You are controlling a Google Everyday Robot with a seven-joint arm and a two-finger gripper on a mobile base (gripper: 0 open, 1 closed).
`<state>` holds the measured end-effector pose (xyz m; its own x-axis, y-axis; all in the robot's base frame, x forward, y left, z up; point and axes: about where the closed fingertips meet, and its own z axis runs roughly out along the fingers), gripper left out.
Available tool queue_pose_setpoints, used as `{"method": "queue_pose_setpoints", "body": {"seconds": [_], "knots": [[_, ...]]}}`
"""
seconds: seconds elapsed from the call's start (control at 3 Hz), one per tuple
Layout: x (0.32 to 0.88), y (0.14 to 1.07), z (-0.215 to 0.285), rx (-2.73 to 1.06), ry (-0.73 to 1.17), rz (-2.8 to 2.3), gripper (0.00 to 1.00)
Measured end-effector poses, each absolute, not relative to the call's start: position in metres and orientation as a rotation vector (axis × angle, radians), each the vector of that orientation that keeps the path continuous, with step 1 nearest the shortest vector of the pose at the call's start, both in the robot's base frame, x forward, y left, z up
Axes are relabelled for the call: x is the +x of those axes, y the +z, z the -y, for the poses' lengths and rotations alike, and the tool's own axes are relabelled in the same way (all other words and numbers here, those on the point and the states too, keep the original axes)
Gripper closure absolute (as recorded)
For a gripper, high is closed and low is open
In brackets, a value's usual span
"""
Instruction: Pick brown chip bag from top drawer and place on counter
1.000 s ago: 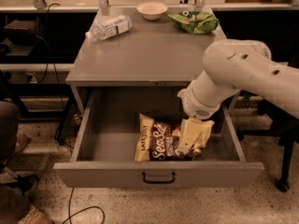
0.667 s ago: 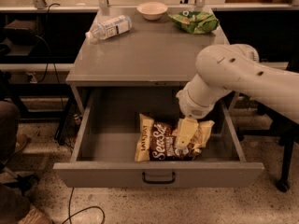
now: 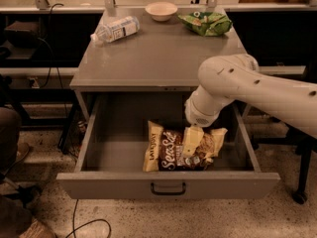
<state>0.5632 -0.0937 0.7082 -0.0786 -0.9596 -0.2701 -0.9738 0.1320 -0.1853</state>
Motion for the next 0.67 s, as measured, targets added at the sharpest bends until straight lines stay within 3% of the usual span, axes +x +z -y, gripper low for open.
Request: {"method": "queue_pose_setpoints", "body": {"seconds": [0.67], "knots": [[0.563,0.673,0.087,-1.952,-0.011,-2.132,0.00]]}}
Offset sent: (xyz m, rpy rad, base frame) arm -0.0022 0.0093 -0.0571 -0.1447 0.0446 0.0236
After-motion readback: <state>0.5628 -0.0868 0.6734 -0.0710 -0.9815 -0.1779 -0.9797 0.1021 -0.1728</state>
